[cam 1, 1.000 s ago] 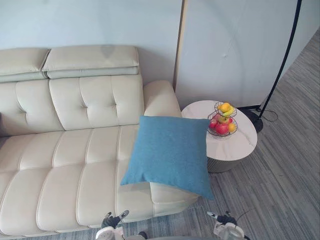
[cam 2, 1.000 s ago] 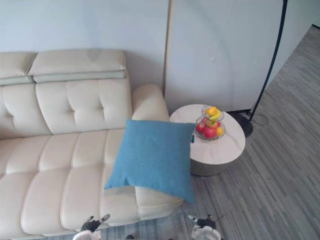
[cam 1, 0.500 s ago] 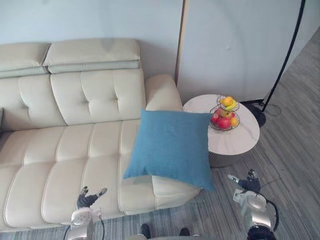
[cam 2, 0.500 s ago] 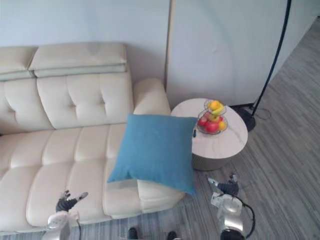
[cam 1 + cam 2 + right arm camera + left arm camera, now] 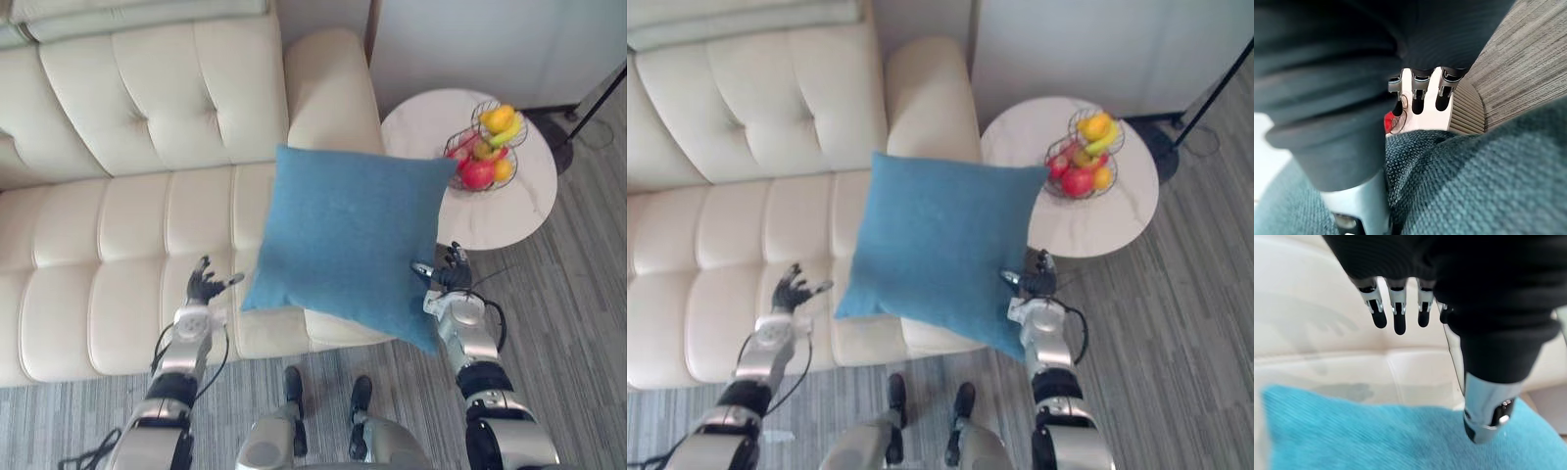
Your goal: Pick up cushions and gather them together orderly.
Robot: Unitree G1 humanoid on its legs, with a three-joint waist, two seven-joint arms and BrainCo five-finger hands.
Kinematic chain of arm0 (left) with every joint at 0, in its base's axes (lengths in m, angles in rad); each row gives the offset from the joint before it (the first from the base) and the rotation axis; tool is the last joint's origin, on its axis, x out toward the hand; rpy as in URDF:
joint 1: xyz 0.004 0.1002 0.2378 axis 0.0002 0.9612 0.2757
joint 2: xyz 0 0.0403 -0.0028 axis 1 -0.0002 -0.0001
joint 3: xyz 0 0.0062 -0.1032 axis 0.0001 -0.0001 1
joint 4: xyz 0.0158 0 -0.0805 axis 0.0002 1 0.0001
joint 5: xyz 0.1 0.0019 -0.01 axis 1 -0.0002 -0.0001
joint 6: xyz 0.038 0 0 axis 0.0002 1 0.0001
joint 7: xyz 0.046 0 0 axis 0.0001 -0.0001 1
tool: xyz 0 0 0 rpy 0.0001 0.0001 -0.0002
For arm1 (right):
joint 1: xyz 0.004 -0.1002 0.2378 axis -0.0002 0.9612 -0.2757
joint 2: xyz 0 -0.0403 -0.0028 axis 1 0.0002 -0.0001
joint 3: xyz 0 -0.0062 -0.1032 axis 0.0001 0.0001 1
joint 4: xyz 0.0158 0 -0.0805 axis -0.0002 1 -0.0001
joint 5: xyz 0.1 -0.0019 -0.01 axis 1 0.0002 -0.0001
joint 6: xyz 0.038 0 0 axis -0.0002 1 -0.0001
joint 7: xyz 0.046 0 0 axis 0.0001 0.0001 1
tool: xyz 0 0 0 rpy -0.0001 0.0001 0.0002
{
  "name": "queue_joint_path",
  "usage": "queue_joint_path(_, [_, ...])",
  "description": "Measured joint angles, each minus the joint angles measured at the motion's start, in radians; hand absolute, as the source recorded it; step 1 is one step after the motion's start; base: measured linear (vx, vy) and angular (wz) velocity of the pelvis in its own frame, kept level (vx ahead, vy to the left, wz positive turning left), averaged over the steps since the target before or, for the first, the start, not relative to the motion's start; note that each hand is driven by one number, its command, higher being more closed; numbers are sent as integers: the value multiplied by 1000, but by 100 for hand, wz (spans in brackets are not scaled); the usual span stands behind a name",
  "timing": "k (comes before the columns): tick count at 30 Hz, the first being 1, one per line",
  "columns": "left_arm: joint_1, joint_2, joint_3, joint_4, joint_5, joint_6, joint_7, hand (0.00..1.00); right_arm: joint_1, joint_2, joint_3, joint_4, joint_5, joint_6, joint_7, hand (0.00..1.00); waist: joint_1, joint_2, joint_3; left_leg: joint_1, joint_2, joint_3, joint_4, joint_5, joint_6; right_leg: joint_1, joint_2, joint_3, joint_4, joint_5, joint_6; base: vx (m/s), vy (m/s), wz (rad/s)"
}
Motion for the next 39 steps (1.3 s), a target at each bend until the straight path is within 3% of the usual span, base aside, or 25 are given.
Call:
queue_joint_path(1, [-36,-6,-30,11,-12,0,7,0,-19,0,18,0,2,0,-12,0,-1,-4,10,-23,4,1,17,0,0,-24,0,8,14,0,0,-28,-27,-10])
queue_joint_path(2, [-70,-23,-56,21,-29,0,18,100,-40,11,28,0,8,0,-22,100,-1,-9,28,-32,8,1,27,0,0,-35,1,16,25,0,0,-23,-32,-12])
queue_joint_path(6, [-120,-79,-87,26,-59,-1,49,100,-75,32,62,-13,9,-1,-51,100,-2,-8,37,-89,19,7,57,-1,-1,-99,4,27,62,0,0,-51,-36,-8])
queue_joint_path(17, [-123,-68,-116,-103,-146,-5,104,100,-39,33,106,-155,19,-11,-88,100,5,-7,60,-98,23,16,41,0,-8,-120,8,44,64,-1,0,-75,-17,-1])
queue_joint_path(25, [201,-101,-146,-447,-149,-17,107,100,245,52,151,-352,6,-18,-80,100,-6,-8,49,38,9,4,-19,9,-16,36,11,35,-27,4,5,52,5,5])
queue_joint_path(35, [566,-130,-138,-729,-155,-23,74,100,545,82,188,-568,-18,-24,14,100,-17,-2,-76,178,-2,-50,-49,8,-16,216,9,6,-97,9,10,65,8,13])
queue_joint_path(39, [684,-172,-113,-852,-155,-42,56,100,614,108,193,-672,-24,-59,27,100,-17,2,-119,222,-3,-57,-73,8,-16,254,11,-3,-103,7,11,-42,15,4])
